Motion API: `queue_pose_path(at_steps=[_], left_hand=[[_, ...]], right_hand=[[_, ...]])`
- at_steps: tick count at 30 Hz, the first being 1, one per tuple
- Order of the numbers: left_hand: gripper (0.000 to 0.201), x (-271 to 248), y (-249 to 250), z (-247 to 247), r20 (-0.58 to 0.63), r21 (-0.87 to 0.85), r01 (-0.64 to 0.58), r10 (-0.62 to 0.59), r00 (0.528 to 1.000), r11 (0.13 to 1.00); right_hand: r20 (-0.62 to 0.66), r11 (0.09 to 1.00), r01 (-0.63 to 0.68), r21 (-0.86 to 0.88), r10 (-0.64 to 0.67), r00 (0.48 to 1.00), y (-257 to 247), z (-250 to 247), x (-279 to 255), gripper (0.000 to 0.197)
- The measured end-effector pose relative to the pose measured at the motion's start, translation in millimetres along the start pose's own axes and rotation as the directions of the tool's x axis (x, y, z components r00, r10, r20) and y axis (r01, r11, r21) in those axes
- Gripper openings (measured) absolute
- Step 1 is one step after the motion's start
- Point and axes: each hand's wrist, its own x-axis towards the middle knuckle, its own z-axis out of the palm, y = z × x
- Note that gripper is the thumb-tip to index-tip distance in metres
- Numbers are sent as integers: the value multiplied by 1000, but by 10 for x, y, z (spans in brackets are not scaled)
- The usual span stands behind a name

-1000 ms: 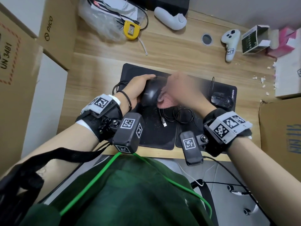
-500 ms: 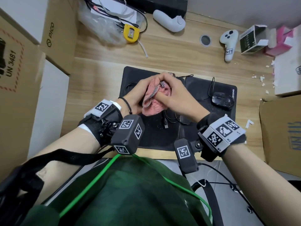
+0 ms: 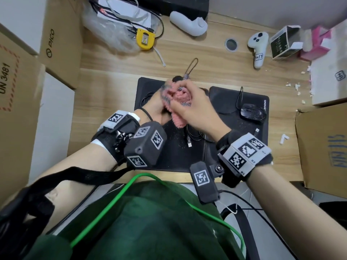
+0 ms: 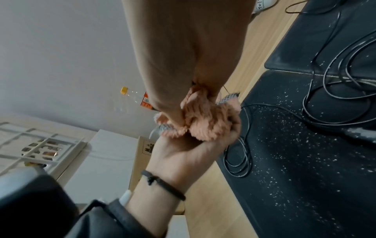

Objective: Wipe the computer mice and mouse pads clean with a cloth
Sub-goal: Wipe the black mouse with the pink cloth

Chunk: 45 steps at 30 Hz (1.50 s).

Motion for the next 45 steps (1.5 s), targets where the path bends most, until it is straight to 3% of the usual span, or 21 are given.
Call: queue_pose_path(at_steps=[2,4,7,13,17,24,31,37,42,45], left_hand=[[61,-9,75,-5,-38,-58,109,-111,993,992],[66,7,123,29,-72,-87,150,-156,985,985],[57,-6,160,153,-102,-228,60,-85,991,972],[59,-83,144,118,-39,-166,49,-56,998,985],[59,-147,34,35,29,-95,56,-54,998,994],[51,-159,-32,99,-3,-52,22,-22,1000,998],[56,-16,-10,68,-139,27,69,-64,988,997],[53,-50,-92,168,-41,19,57,-56,998,998],[50,-52,-104,120,-46,102,52,-47,998,993],[45,-36,-69,116,-31,51,48,-46,998,998]], right_hand=[[79,999,17,-35,-14,997,47,-35,-60,28],[105,1000,-10,-27,13,994,121,-122,-72,29],[130,998,-31,58,24,991,164,-265,-57,31],[235,994,-15,112,-12,972,105,-409,34,26],[158,976,-92,197,61,986,149,-436,128,27],[-56,946,-145,290,169,984,191,-416,171,26],[51,960,-157,234,149,988,253,-160,-151,22],[30,949,-220,227,219,975,232,-407,21,23],[-50,922,-226,314,254,966,180,-572,199,24],[-84,928,-214,306,250,965,152,-548,224,24]])
